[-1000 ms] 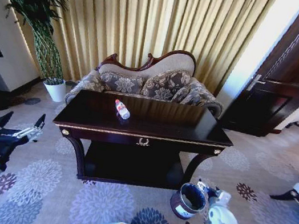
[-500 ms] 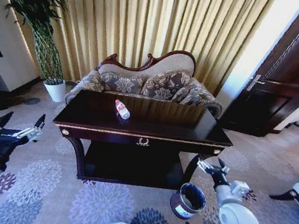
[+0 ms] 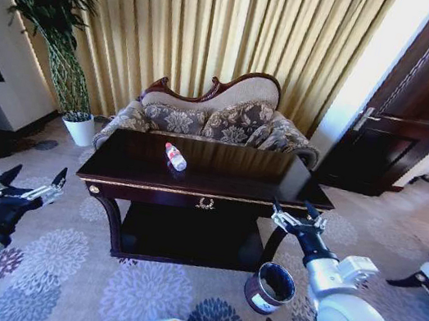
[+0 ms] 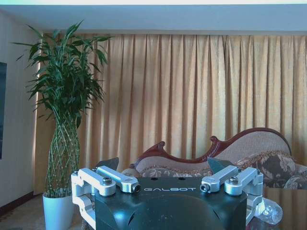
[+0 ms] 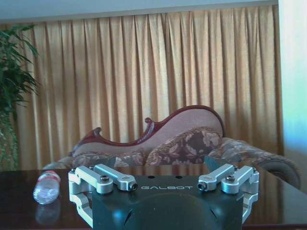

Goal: Move to the front of the table and place the trash on the table into the trash bin.

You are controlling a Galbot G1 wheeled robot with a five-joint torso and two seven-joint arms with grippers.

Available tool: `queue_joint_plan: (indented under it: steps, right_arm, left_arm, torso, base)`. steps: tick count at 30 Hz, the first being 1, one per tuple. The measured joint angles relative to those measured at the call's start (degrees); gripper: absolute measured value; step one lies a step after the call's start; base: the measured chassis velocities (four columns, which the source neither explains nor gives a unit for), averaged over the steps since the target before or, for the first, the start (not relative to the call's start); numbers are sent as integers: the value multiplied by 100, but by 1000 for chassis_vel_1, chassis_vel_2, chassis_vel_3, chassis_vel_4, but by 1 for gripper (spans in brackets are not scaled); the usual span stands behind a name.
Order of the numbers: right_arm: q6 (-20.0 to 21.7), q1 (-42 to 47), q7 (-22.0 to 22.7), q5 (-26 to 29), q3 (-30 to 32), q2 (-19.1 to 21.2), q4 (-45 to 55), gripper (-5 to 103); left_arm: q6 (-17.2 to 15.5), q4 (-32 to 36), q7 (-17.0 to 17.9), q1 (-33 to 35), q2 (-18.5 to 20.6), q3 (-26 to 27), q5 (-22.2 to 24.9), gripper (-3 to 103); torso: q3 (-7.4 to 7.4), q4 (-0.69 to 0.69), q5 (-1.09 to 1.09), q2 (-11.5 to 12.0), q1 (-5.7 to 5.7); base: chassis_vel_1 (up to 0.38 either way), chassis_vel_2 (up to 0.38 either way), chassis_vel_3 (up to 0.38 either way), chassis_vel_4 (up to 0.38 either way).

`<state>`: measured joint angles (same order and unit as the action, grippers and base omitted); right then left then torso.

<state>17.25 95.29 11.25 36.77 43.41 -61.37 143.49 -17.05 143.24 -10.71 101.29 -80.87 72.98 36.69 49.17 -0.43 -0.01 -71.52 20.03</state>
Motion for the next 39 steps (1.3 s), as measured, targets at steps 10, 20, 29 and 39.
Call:
queue_joint_plan:
  steps: [10, 20, 29, 39]
  right_arm:
    - [19, -67, -29, 39, -58, 27, -112, 100]
    - [2, -89, -29, 22, -62, 24, -168, 100]
    - [-5, -71, -29, 3, -70, 29, -181, 100]
    - [-24, -28, -27, -10, -64, 75, -189, 100]
  left_arm:
    - [-76, 1, 19, -5, 7, 30, 1, 100]
    - [-52, 1, 18, -1, -11, 36, 3, 100]
    - [-31, 0, 5, 10, -38, 50, 7, 100]
    - [-19, 0, 2, 19, -32, 96, 17, 100]
  torso:
    - [-1, 0, 1, -1, -1]
    - [0, 0, 0, 0, 0]
    - [0, 0, 0, 0, 0]
    - [0, 0, 0, 0, 0]
  base:
    - [0, 0, 0, 0]
    - [-71, 78, 86, -79]
    - [-105, 91, 98, -103]
    - [-79, 87, 91, -88]
